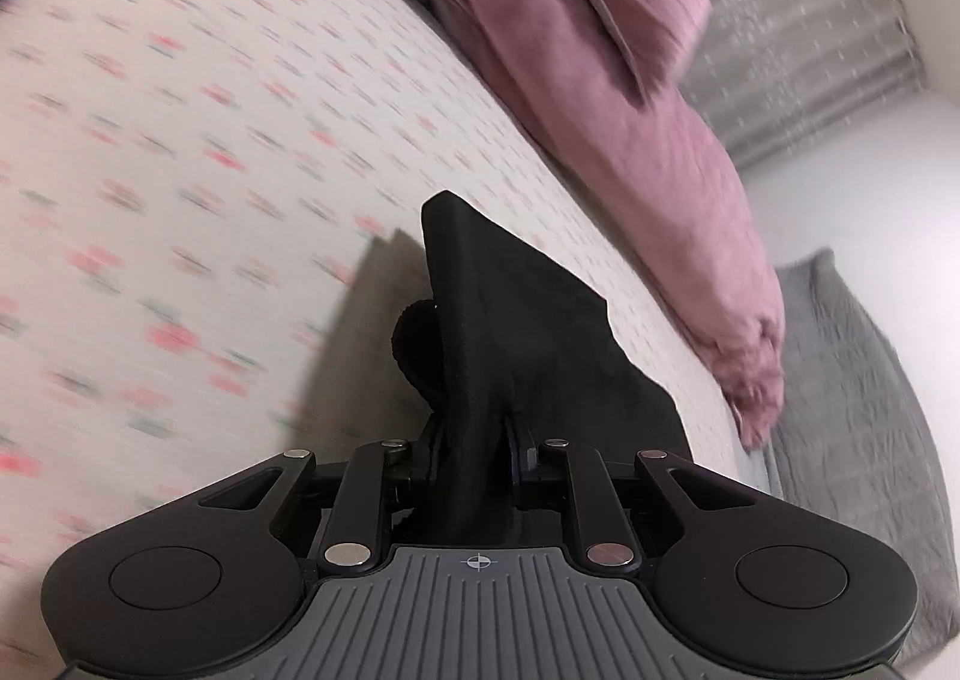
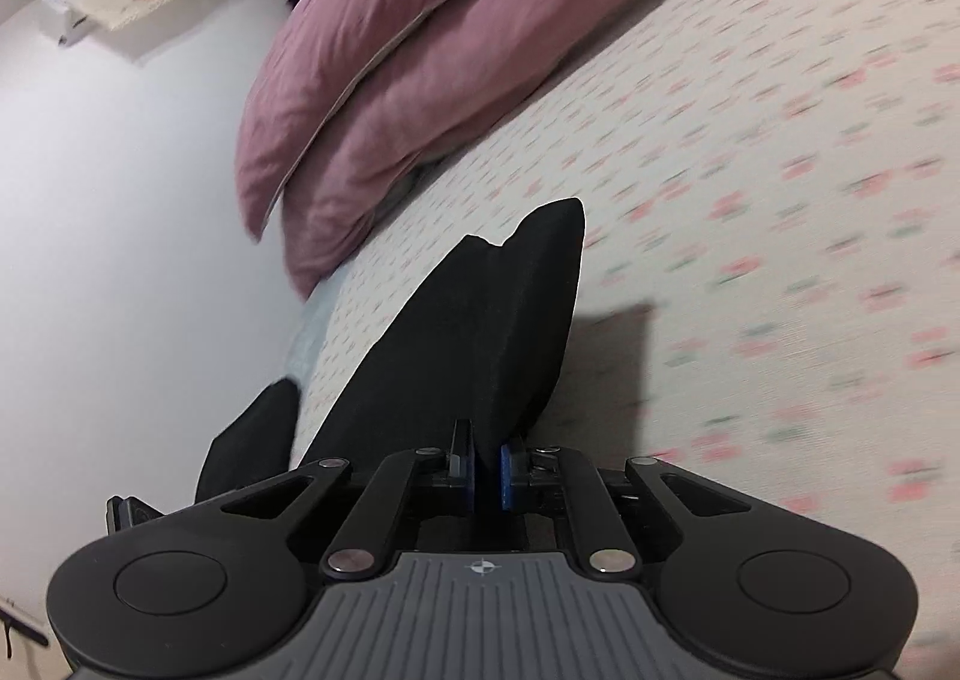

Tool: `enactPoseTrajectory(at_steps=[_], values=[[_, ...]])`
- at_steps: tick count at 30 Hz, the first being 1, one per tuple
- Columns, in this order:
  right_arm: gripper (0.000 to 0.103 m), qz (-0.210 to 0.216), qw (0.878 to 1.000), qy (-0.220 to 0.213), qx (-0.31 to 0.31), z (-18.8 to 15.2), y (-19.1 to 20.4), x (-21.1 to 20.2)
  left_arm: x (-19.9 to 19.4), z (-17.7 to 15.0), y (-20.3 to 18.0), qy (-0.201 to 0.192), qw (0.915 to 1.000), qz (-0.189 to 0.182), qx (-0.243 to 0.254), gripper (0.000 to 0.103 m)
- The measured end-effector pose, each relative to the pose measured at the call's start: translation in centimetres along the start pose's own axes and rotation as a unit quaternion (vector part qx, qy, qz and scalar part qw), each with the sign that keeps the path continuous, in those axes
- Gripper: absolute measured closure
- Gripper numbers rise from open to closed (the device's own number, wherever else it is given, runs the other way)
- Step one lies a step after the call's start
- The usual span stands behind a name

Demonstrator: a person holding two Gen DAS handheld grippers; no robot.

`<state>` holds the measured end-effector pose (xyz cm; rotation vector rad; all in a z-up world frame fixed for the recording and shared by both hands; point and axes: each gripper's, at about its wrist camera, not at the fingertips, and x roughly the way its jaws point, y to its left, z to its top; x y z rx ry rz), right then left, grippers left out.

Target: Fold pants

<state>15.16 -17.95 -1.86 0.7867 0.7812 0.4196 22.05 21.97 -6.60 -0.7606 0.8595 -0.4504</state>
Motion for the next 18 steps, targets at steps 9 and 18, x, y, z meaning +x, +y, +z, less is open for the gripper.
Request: enactPoseTrajectory(at_steps=[9, 18], values=[[0.093, -0.038, 0.997, -0.049, 0.043, 2.0, -6.7, -7.3, 7.4, -4.5, -7.2, 0.051, 0.9974, -0.019, 0.047, 0.087], [0.093, -0.034, 0.993, -0.109, 0.028, 5.9, -7.1, -7.5, 10.9, -5.5, -10.6, 0.037, 0.9969, -0.042, 0.055, 0.087]])
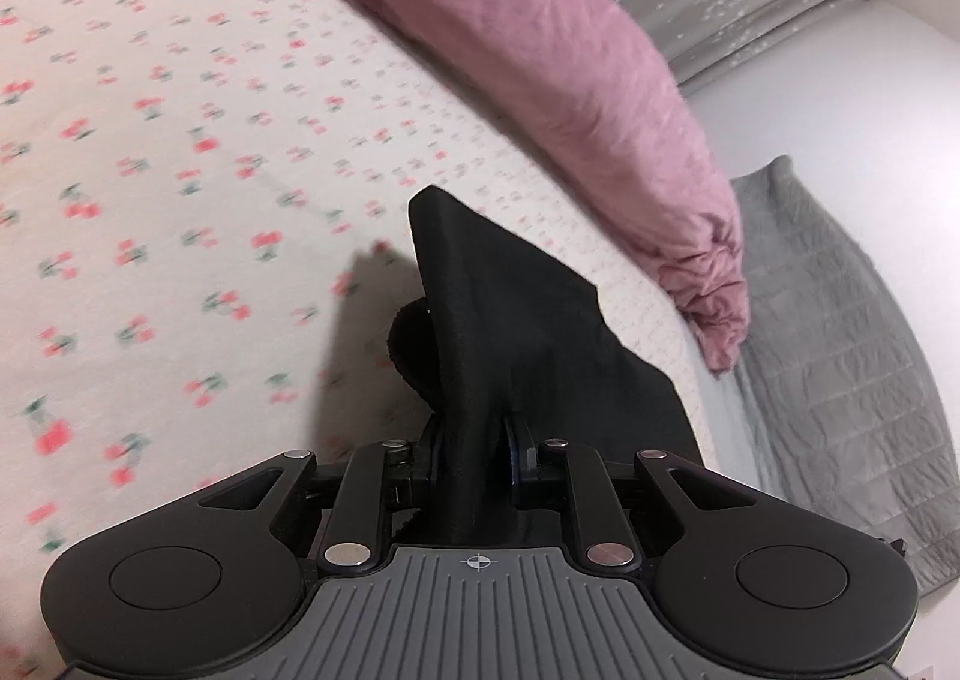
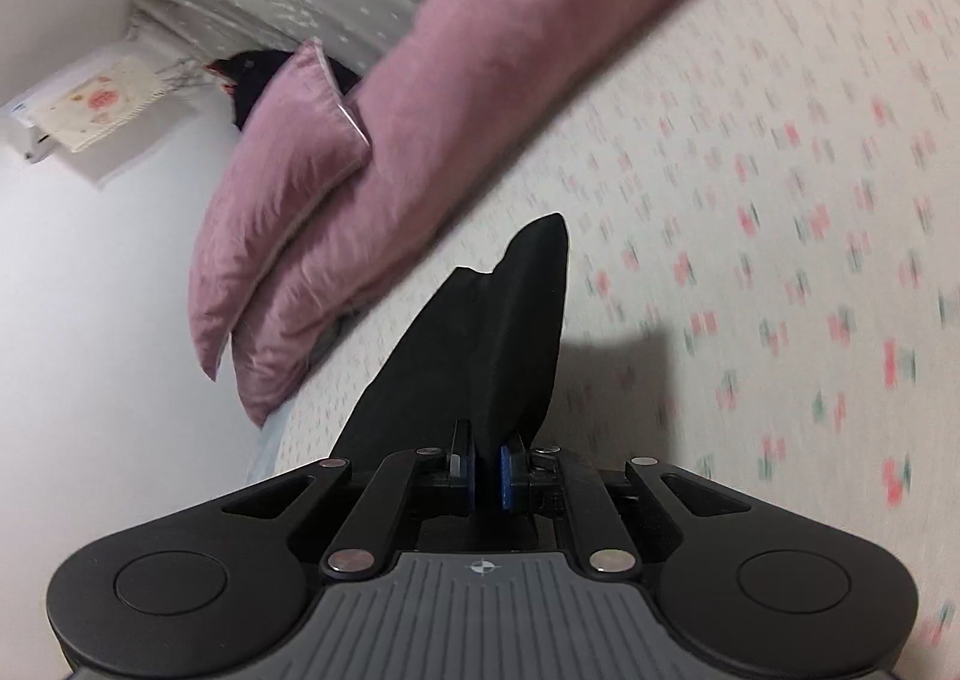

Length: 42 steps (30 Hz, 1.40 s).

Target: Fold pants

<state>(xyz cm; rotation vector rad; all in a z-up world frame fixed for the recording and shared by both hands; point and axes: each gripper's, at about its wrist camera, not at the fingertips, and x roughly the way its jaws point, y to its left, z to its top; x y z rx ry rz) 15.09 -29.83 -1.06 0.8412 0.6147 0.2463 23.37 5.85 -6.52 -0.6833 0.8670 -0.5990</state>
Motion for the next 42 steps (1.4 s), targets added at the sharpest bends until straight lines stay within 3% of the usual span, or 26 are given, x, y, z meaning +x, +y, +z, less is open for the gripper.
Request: enactPoseTrajectory(at_steps=[2, 4, 6, 9, 12, 13, 15, 21, 29, 31, 33, 37, 42], values=[[0.091, 0.001, 1.0, -0.018, -0.022, 1.0, 0.4, 0.4, 0.0, 0.4, 0.1, -0.015, 0.9997, -0.02, 0.007, 0.087], [0.082, -0.009, 0.999, -0.029, -0.038, 2.0, -0.2, 1.0, 0.7, 0.9, 0.2, -0.036, 0.9989, -0.024, 0.02, 0.083], [0.062, -0.054, 0.997, -0.037, -0.039, 2.3, -1.7, 2.0, 2.1, 1.2, 0.2, -0.052, 0.9981, 0.014, 0.031, 0.078], [0.059, -0.107, 0.993, -0.031, -0.031, 2.2, -3.6, 3.3, 3.6, 1.0, 0.8, -0.055, 0.9938, 0.083, 0.051, 0.068], [0.058, -0.103, 0.994, -0.023, -0.022, 2.4, -4.1, 3.0, 3.2, 1.2, 0.9, -0.05, 0.9946, 0.078, 0.046, 0.063], [0.058, -0.101, 0.994, -0.024, -0.025, 2.4, -4.0, 2.7, 2.9, 1.2, 0.7, -0.054, 0.9935, 0.086, 0.051, 0.052], [0.056, -0.097, 0.995, -0.022, -0.029, 2.3, -3.5, 2.1, 1.9, 1.2, -0.1, -0.066, 0.9899, 0.104, 0.07, 0.043], [0.056, -0.1, 0.995, 0.009, -0.028, 0.5, -2.5, 0.8, -1.5, -0.6, -0.8, -0.026, 0.9925, 0.084, 0.086, 0.043], [0.056, -0.114, 0.99, 0.066, -0.047, -3.3, -2.4, -1.5, -3.3, -4.6, -0.8, 0.052, 0.9875, 0.082, 0.124, 0.048], [0.056, -0.111, 0.99, 0.071, -0.056, -4.1, -2.3, -1.9, -3.5, -5.4, -0.8, 0.064, 0.9837, 0.091, 0.141, 0.07], [0.056, -0.11, 0.988, 0.079, -0.071, -4.8, -2.1, -1.9, -3.6, -6.2, -0.9, 0.066, 0.9786, 0.106, 0.163, 0.078], [0.06, -0.124, 0.98, 0.08, -0.131, -5.8, -1.5, -1.9, -3.9, -7.8, -1.7, 0.057, 0.9591, 0.147, 0.235, 0.074], [0.055, -0.165, 0.954, 0.089, -0.236, -7.2, -0.3, -3.0, -5.1, -9.4, -2.5, 0.054, 0.9376, 0.182, 0.291, 0.069]])
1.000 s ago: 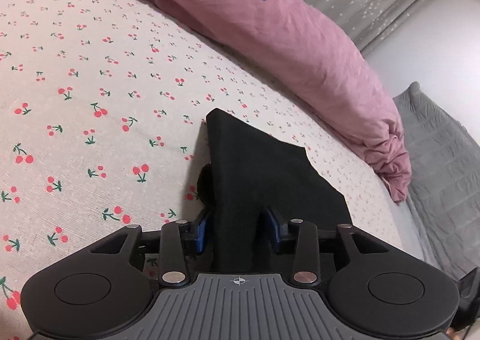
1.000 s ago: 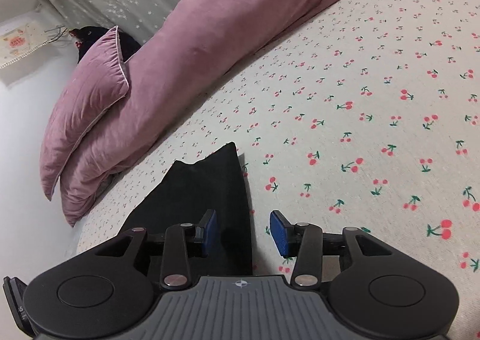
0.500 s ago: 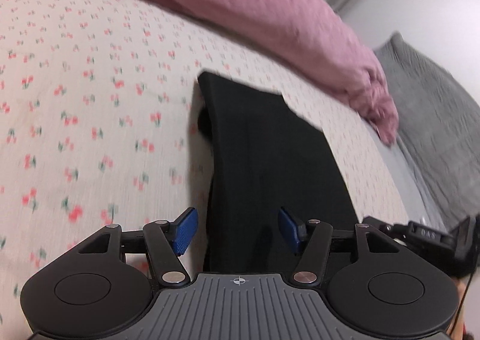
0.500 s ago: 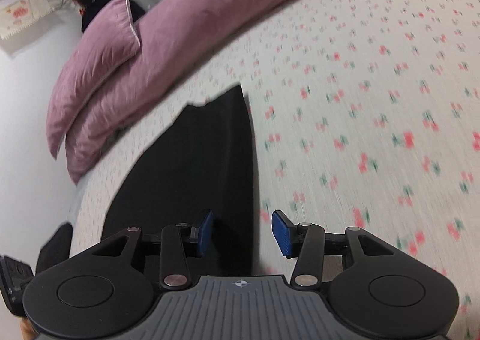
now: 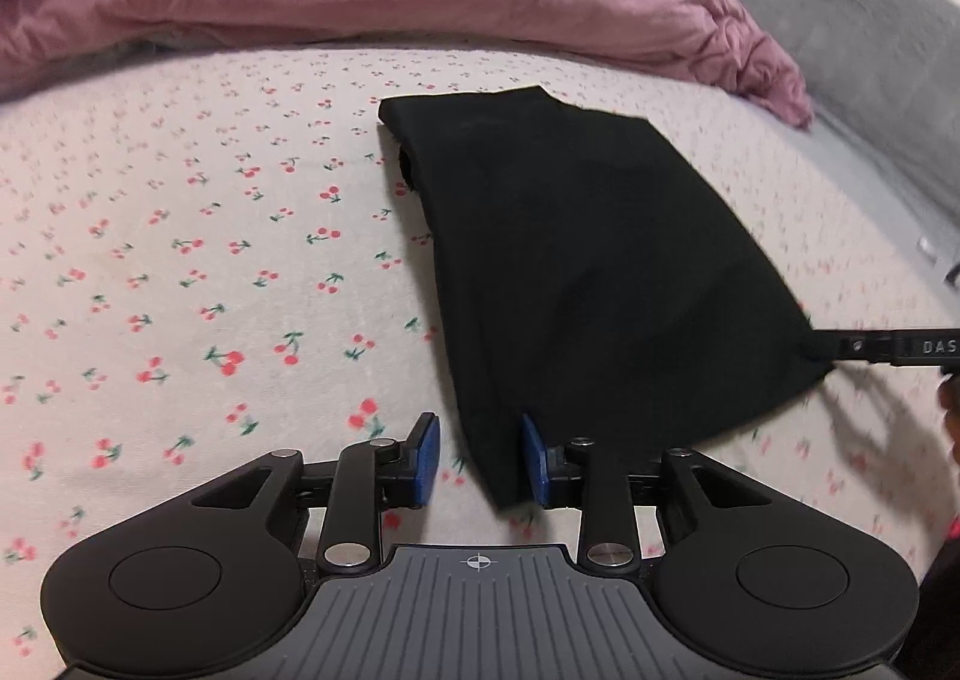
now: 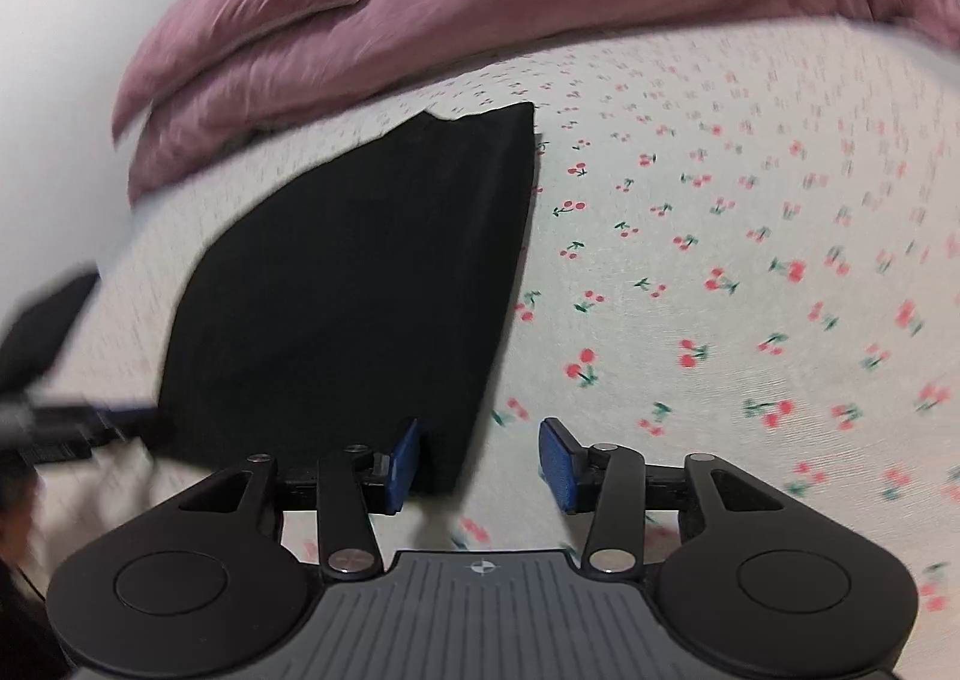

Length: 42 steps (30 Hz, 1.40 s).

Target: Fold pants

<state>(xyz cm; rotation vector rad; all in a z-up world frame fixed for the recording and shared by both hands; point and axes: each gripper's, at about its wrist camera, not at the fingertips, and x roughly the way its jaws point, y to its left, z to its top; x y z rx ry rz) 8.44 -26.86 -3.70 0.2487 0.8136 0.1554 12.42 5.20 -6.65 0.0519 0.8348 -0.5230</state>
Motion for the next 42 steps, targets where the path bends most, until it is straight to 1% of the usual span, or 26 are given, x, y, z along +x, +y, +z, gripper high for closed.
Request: enactPoseTrajectory(at_steps=[1, 2, 3, 4, 5, 6, 7, 8, 9, 12, 16, 18, 20, 23, 27, 31, 42], values=[[0.051, -0.016, 1.0, 0.003, -0.017, -0.1, 0.3, -0.3, -0.3, -0.2, -0.1, 0.001, 0.9999, 0.012, 0.001, 0.061], [0.043, -0.034, 0.999, 0.003, -0.027, -0.2, 0.6, -0.7, -0.6, -0.4, -0.4, 0.004, 0.9996, 0.027, 0.006, 0.056], [0.039, -0.049, 0.998, 0.0, -0.032, -0.2, 0.8, -1.1, -0.8, -0.6, -0.8, 0.006, 0.999, 0.041, 0.015, 0.045], [0.038, -0.06, 0.997, -0.005, -0.037, -0.2, 1.1, -1.6, -1.1, -0.8, -1.3, 0.007, 0.9981, 0.056, 0.024, 0.039], [0.035, -0.068, 0.997, -0.013, -0.042, -0.2, 1.4, -2.1, -1.4, -0.9, -1.9, 0.005, 0.997, 0.071, 0.03, 0.037], [0.028, -0.074, 0.996, -0.019, -0.045, -0.2, 1.8, -2.6, -1.6, -1.0, -2.4, 0.004, 0.9961, 0.082, 0.032, 0.034], [0.024, -0.082, 0.995, -0.024, -0.05, -0.2, 2.3, -3.1, -1.7, -1.0, -2.9, 0.005, 0.9956, 0.09, 0.028, 0.029], [0.018, -0.089, 0.994, -0.03, -0.059, -0.4, 2.9, -3.5, -1.9, -0.9, -3.5, 0.007, 0.995, 0.097, 0.018, 0.026], [0.014, -0.097, 0.992, -0.038, -0.068, -0.7, 3.5, -3.9, -2.1, -0.8, -4.0, 0.007, 0.9946, 0.104, 0.008, 0.02], [0.009, -0.118, 0.987, -0.062, -0.092, -1.6, 5.0, -4.5, -2.7, -1.0, -5.6, -0.008, 0.9932, 0.114, -0.022, 0.008], [0.006, -0.13, 0.985, -0.071, -0.084, -2.4, 5.8, -4.1, -3.0, -1.5, -8.0, -0.026, 0.9909, 0.129, -0.025, 0.001], [0.006, -0.132, 0.986, -0.07, -0.068, -2.7, 5.8, -3.7, -2.8, -1.8, -8.9, -0.027, 0.9887, 0.144, -0.029, 0.0], [0.005, -0.137, 0.986, -0.066, -0.065, -2.8, 5.9, -3.4, -2.6, -2.0, -9.2, -0.03, 0.9882, 0.146, -0.034, 0.0], [0.004, -0.149, 0.985, -0.067, -0.061, -3.0, 6.3, -3.2, -1.9, -2.2, -9.7, -0.017, 0.9878, 0.152, -0.029, 0.0], [0.002, -0.158, 0.985, -0.055, -0.049, -3.1, 5.9, -2.4, -1.4, -2.7, -9.7, -0.02, 0.9854, 0.166, -0.033, 0.0], [0.002, -0.167, 0.984, -0.049, -0.048, -3.2, 5.8, -1.6, -1.1, -3.0, -9.6, -0.017, 0.985, 0.166, -0.043, 0.0], [0.002, -0.17, 0.983, -0.039, -0.056, -3.4, 6.2, -0.8, -0.6, -3.3, -9.6, -0.009, 0.9857, 0.162, -0.044, 0.0]])
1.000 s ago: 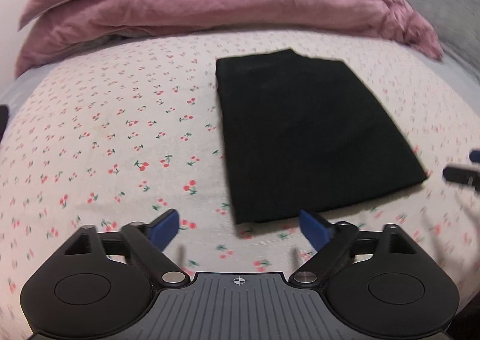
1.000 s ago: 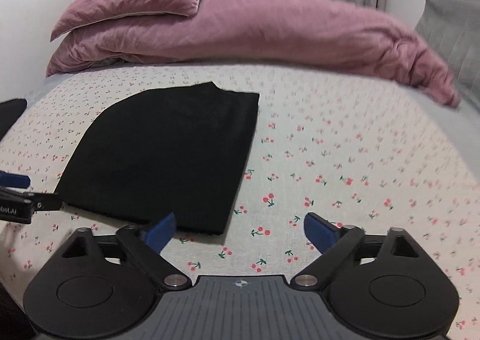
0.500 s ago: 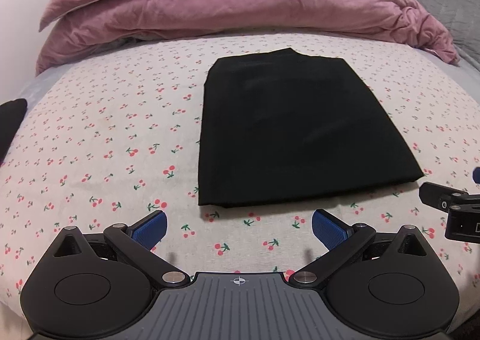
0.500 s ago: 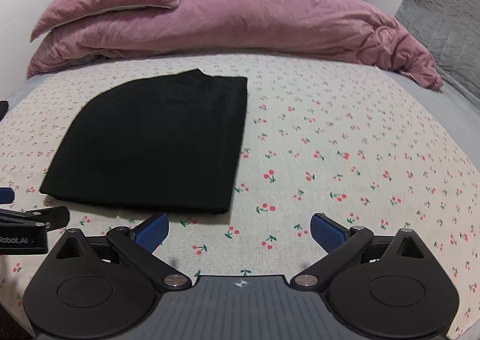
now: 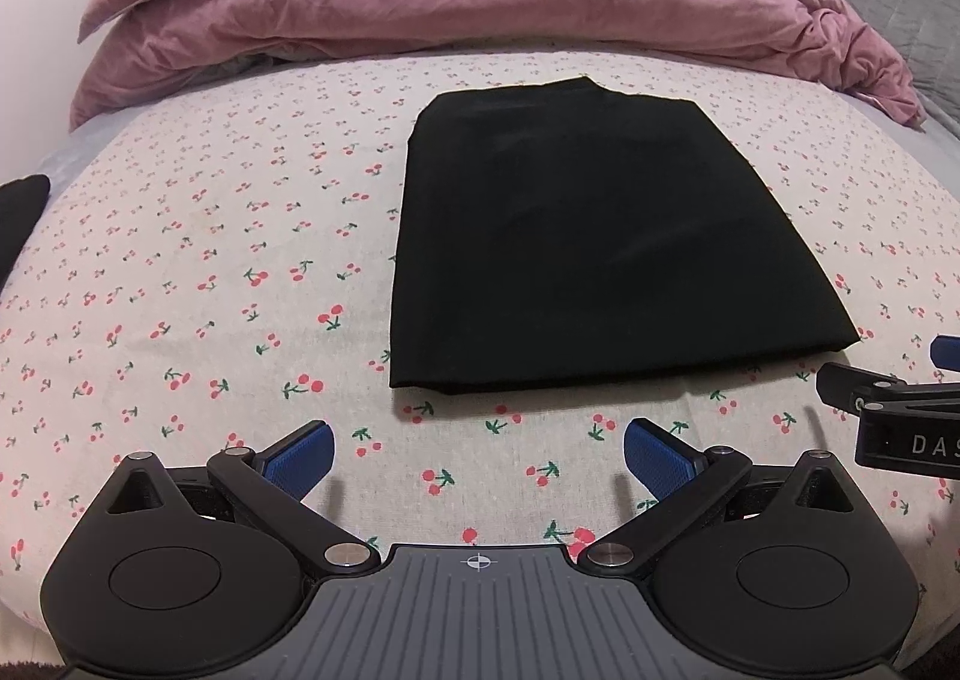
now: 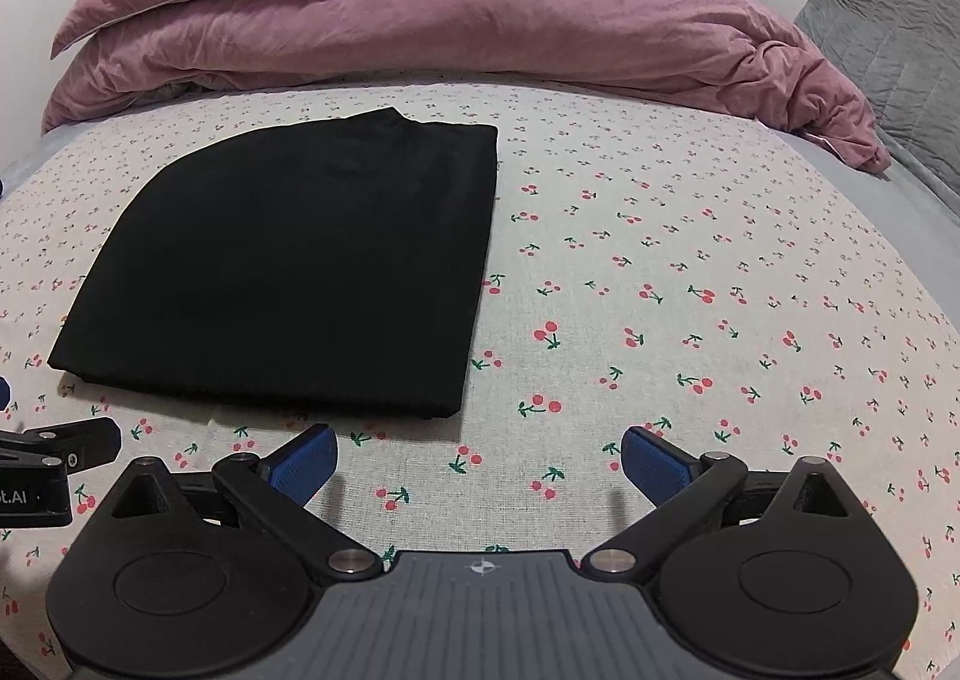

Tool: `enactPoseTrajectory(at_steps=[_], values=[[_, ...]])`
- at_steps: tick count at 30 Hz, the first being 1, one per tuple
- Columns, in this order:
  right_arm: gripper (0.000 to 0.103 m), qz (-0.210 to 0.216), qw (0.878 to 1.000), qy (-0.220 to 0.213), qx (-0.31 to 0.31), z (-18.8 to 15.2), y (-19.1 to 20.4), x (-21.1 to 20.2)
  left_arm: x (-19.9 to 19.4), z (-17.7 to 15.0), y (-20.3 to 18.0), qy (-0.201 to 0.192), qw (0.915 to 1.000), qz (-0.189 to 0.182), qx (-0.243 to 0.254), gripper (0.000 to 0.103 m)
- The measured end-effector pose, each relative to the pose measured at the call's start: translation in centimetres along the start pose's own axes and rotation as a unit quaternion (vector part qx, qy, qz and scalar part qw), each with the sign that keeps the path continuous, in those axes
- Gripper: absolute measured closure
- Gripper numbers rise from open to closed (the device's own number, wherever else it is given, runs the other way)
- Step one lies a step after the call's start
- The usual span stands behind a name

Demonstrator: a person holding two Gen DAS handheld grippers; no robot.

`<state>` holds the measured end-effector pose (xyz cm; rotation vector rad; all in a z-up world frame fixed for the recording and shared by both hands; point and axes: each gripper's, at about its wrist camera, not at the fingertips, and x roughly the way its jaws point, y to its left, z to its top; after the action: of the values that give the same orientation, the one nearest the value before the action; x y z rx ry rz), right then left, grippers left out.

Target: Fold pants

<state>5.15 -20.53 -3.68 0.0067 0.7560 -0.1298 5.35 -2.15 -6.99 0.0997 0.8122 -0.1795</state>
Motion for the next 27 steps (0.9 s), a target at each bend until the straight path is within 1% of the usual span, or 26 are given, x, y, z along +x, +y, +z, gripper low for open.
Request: enactPoseTrajectory(at_steps=[9, 27], values=[[0.002, 0.002, 1.0, 0.005, -0.004, -0.12, 0.16, 0.24, -0.04, -0.2, -0.04, 0.002, 1.0, -0.002, -0.001, 0.0], [0.002, 0.002, 1.0, 0.001, -0.008, -0.14, 0.64, 0.24, 0.16, -0.36, -0.08, 0.006, 1.0, -0.001, 0.001, 0.0]])
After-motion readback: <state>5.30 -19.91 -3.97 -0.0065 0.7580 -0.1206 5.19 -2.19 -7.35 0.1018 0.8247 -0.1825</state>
